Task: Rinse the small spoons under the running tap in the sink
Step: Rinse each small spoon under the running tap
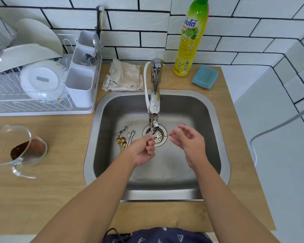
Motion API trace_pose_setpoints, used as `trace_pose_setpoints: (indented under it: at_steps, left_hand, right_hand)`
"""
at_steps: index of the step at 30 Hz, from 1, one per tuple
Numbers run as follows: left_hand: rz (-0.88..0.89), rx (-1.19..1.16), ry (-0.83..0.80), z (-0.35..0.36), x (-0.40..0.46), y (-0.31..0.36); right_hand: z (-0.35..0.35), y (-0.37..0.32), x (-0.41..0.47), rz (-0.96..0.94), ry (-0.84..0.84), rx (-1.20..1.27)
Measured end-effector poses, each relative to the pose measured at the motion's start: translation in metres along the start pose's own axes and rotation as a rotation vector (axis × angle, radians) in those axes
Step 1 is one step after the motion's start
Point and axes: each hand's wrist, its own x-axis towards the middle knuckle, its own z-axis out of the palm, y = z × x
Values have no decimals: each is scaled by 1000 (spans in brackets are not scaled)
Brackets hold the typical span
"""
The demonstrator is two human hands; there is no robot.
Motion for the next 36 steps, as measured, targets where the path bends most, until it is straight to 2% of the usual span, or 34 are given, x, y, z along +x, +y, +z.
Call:
trace_pose_setpoints:
  at_steps: [3, 5, 8, 10, 11, 13, 16, 18, 19, 23, 27, 29, 32, 36]
  left_hand:
    - [192, 253, -92, 1, -7, -3]
    - [340, 443, -64, 4, -6, -11]
    - [534, 731, 193, 9, -1, -16]
    - [523, 702, 402, 14, 3, -14]
    - [501, 627, 453, 15, 6, -14]
    - [498, 499, 374, 15, 13, -17]
    - [500, 456, 20, 10, 10, -21]
    - [461, 456, -109, 3, 6, -22]
    - [456, 487, -99, 2, 5, -22]
    - [479, 686, 115, 4, -1, -25]
    - [445, 668, 11, 4, -9, -29]
    - [409, 644, -12, -7, -16, -23]
    - [304, 728, -57, -35, -30, -14]
    - [171, 838, -125, -58, -48, -3]
  right_hand:
    - [-5, -3, 3, -18, 108, -12]
    - [-3, 0, 6, 13, 195, 16]
    - [6, 5, 8, 116, 270, 109]
    - [14, 9, 5, 174, 272, 152]
    - [17, 11, 4, 190, 268, 164]
    - [17, 12, 4, 199, 282, 189]
    - [9, 8, 8, 205, 338, 192]
    - [4, 6, 10, 209, 341, 170]
    - [4, 5, 10, 209, 335, 156]
    - [19, 11, 3, 225, 228, 167]
    - [49, 31, -10, 276, 130, 67]
    - [56, 37, -16, 344, 34, 16]
    - [56, 39, -17, 456, -112, -93]
    - [54, 33, -5, 465, -4, -32]
